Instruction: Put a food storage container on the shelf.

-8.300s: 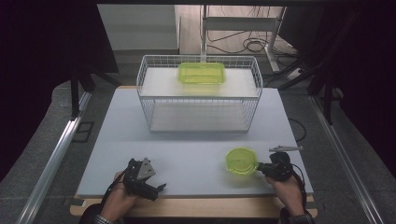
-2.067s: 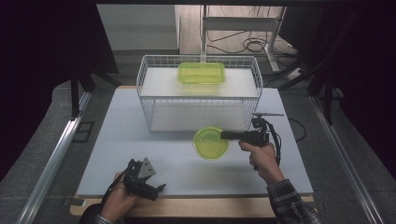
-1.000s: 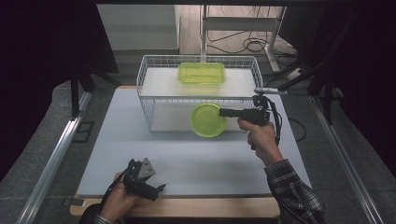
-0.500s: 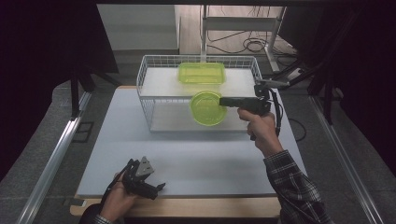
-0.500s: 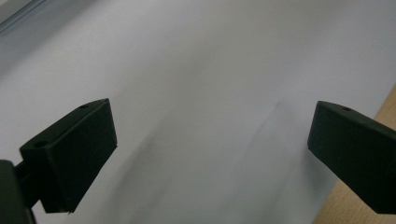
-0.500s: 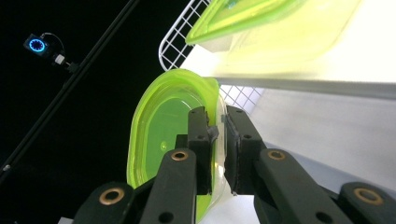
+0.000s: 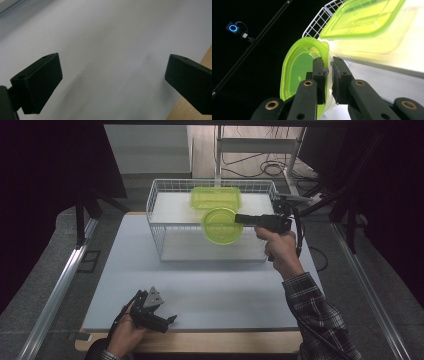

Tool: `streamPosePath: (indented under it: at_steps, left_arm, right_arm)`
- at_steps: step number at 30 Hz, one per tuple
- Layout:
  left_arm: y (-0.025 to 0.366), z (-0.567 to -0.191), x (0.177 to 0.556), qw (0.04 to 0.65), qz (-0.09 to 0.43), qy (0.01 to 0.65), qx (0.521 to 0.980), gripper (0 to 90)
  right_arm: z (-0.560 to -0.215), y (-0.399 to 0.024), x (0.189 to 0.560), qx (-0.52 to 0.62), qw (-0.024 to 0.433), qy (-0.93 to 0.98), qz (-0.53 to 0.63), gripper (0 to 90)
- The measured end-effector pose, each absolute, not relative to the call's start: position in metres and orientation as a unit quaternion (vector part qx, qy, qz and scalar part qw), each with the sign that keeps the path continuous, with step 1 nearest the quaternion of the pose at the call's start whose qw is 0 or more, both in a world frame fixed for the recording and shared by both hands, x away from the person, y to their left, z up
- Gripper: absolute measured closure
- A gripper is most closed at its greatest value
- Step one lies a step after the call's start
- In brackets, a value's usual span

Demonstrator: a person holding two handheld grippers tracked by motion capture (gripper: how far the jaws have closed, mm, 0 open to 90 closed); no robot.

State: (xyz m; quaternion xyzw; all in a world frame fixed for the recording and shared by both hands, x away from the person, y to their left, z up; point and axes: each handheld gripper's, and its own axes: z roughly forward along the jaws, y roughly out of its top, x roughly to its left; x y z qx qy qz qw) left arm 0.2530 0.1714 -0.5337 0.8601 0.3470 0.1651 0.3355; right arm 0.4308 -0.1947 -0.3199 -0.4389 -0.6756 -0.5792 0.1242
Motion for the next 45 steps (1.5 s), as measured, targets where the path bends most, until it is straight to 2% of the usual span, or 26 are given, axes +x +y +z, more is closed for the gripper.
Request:
streamPosePath:
  at_steps: [27,37,45]
  left_arm:
    - [0.172,-0.535,0.254,0.333,0.158,0.351,0.861,1.1]
    - [0.172,-0.535,0.253,0.333,0.158,0.349,0.862,1.1]
    - [0.172,-0.536,0.253,0.33,0.158,0.348,0.863,1.1]
  right_arm:
    - [-0.274,-0.177,0.47,-0.463,0.064,-0.656,-0.593,81.0]
    - [-0.27,-0.168,0.487,-0.48,0.034,-0.649,-0.589,81.0]
    - [-0.273,-0.162,0.498,-0.493,0.029,-0.641,-0.587,80.9]
